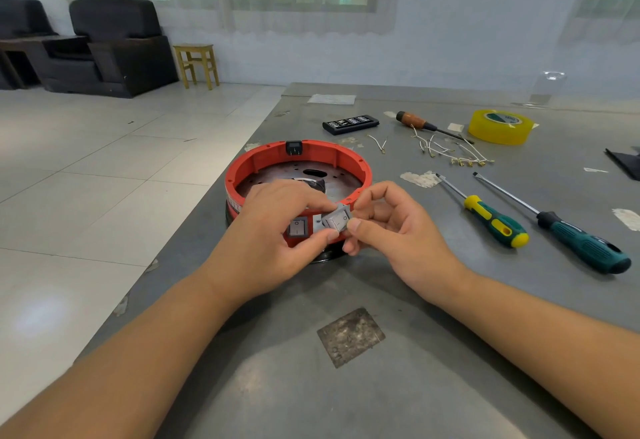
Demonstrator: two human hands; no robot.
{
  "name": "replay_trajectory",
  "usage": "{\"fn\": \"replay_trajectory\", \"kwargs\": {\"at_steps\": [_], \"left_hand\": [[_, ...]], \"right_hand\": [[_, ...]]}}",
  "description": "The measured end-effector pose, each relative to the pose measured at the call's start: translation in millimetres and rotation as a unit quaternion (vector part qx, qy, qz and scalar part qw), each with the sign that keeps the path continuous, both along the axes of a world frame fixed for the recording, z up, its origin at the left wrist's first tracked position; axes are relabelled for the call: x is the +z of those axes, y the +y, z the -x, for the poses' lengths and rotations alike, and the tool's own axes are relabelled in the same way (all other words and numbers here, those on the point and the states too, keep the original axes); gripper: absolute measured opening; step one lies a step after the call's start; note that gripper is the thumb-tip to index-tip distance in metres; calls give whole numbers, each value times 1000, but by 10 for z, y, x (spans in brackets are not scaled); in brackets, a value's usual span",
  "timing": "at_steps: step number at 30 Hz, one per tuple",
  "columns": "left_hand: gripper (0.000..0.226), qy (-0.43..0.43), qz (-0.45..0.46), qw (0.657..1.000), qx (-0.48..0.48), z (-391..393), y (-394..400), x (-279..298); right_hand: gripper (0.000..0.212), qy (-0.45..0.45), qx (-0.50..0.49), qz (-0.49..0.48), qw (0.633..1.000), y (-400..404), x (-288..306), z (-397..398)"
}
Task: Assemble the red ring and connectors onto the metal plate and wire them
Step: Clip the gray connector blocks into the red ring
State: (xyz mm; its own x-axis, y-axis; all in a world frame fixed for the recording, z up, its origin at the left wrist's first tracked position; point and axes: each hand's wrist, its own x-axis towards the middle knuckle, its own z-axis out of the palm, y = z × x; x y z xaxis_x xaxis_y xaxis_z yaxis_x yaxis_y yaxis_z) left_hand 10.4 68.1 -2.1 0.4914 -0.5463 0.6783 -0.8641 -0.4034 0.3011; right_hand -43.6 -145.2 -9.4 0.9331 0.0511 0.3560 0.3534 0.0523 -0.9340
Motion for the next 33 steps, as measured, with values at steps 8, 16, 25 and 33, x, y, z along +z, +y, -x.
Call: {"fn": "replay_trajectory", "kwargs": {"at_steps": [8, 16, 25, 33], "left_hand": [[33, -3, -21, 1000, -10, -27, 17, -2], [32, 7, 17, 1000, -24, -69, 49, -9], [43, 13, -1, 999, -40, -68, 56, -20], [46, -5, -18, 999, -38, -29, 17, 19]], "right_hand": [[20, -9, 4, 53, 999, 8, -13, 30], [14, -26, -22, 141, 989, 17, -57, 53], [12, -82, -44, 218, 972, 12, -89, 44], [14, -77, -42, 213, 973, 19, -82, 54]]}}
